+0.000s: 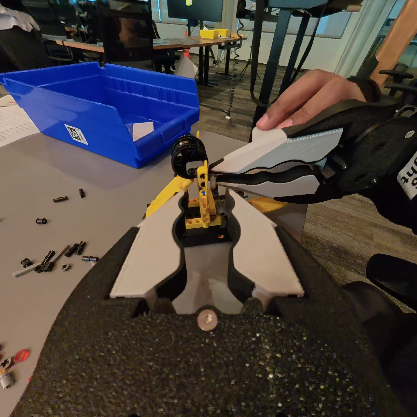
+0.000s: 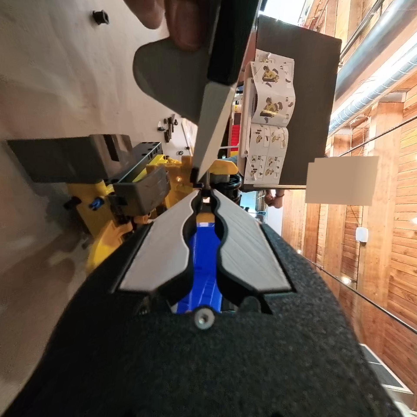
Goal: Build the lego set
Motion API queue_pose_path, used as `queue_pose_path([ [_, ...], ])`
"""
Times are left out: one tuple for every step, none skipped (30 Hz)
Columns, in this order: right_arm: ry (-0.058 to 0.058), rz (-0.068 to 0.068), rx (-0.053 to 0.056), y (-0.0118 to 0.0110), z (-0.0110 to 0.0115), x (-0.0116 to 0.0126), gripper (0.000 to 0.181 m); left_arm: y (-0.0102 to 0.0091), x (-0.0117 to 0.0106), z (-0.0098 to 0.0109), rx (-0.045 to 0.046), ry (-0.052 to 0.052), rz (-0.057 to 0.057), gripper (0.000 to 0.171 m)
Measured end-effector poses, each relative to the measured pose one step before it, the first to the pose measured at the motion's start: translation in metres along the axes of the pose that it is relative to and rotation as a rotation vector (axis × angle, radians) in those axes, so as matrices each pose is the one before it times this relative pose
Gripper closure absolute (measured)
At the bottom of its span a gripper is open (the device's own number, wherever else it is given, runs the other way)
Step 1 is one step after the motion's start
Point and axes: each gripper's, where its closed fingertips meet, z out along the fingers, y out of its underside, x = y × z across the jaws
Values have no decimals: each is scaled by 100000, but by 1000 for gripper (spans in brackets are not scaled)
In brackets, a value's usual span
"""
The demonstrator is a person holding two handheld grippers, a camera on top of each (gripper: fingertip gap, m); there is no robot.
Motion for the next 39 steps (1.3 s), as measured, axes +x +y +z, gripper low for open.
queue_pose_path([
  [-31, -985, -119, -24, 37, 1, 174, 166, 29, 105, -964, 262, 383, 141],
  [33, -1015, -56, -29, 36, -9, 174, 121, 78, 101, -705, 731, -41, 143],
  [49, -856, 201, -52, 48, -9, 175, 14, 74, 67, -116, 794, -220, 145],
  [101, -663, 392, -34, 38, 1, 175, -17, -7, 61, 48, 424, -357, 147],
  [141, -502, 424, -12, 54, -3, 174, -2, -32, 62, -98, 420, -481, 148],
  [113, -488, 426, 2, 47, 11, 175, 41, -80, 75, -335, 218, -666, 149],
  [72, -534, 324, 16, 41, -2, 175, 65, -44, 80, -562, 459, -751, 150],
  [28, -503, 222, 21, 48, 12, 175, 67, -84, 59, -545, 148, -766, 151],
  [6, -500, 252, 3, 33, -4, 175, 16, -150, 19, -187, -368, -355, 154],
  [-81, -400, 410, -23, 31, -25, 175, 26, -210, -6, -191, -795, 88, 158],
  [-32, -199, 490, -8, 50, -31, 175, 70, -143, 1, -550, -350, 403, 160],
  [270, -60, 818, 8, 41, -27, 175, 47, -60, 4, -442, 68, 266, 161],
  [555, -12, 1319, -6, 27, -11, 175, 8, -28, -13, -58, 108, 190, 161],
  [519, 69, 1399, 1, 11, 6, 175, 5, -15, -1, -49, 76, 173, 161],
  [141, 319, 989, 17, 17, 4, 175, 12, -2, 7, -26, 38, 206, 161],
  [-176, 484, 665, 6, 16, -6, 175, 0, -18, 11, -28, -69, 145, 161],
  [-196, 479, 728, -3, 18, 2, 175, 10, -8, -9, 26, 28, 126, 161],
  [-61, 521, 938, -8, 1, 3, 175, -5, 5, -9, 64, 122, 136, 161],
  [37, 585, 1108, -7, 3, 1, 175, -4, 26, -14, 148, 243, 41, 161],
  [48, 566, 1146, -9, -4, -7, 175, -5, 23, -17, 137, 385, -148, 161],
  [31, 474, 1095, -12, -14, 8, 175, -6, 24, -13, 108, 585, -362, 161],
  [44, 375, 1082, -6, -1, -1, 174, -7, 29, -17, 81, 855, -594, 161],
  [136, 437, 1192, -6, -10, 6, 175, -5, 25, 2, 67, 997, -842, 161],
  [380, 567, 1570, -22, -1, 11, 175, 5, 4, 7, -58, 884, -937, 161],
  [686, 495, 1805, -36, -8, 18, 175, 69, -8, 52, -521, 705, -899, 161],
  [746, 201, 1334, 26, 2, 14, 175, 69, -4, 77, -636, 514, -649, 160],
  [500, -149, 889, 12, 8, 7, 174, 88, -63, 84, -763, -136, -377, 159],
  [140, -373, 673, -31, 17, 14, 174, 111, -24, 100, -929, -163, -33, 159],
  [-159, -593, 335, -59, 31, 10, 174, 115, 4, 96, -908, -184, 316, 159],
  [-293, -855, -73, -9, 64, 7, 174, 91, 48, 86, -790, -196, 580, 158],
  [-361, -881, -84, 27, 54, -11, 175, 48, -42, 61, -393, -712, 534, 159],
  [-438, -599, 254, 12, 29, 3, 175, 11, -28, 24, -187, -475, 463, 159],
  [-489, -177, 480, 8, 16, 2, 175, 8, -5, 1, -34, -33, 521, 159],
  [-473, 88, 540, 0, 17, 5, 175, 7, 6, 2, -58, 110, 248, 159],
  [-475, 118, 612, -1, 23, 3, 175, 5, -5, -2, -48, 96, 70, 159],
  [-590, 70, 646, -15, 21, 0, 174, 11, 5, -11, -58, 140, 300, 159],
  [-776, -28, 596, -18, 11, 0, 174, 12, 3, -15, -113, 55, 679, 159],
  [-988, -116, 380, -17, 24, 2, 174, 10, 0, -13, -147, -88, 1269, 159],
  [-1115, -310, 114, -7, 26, 11, 174, 19, -4, -17, -110, -293, 1392, 159],
])
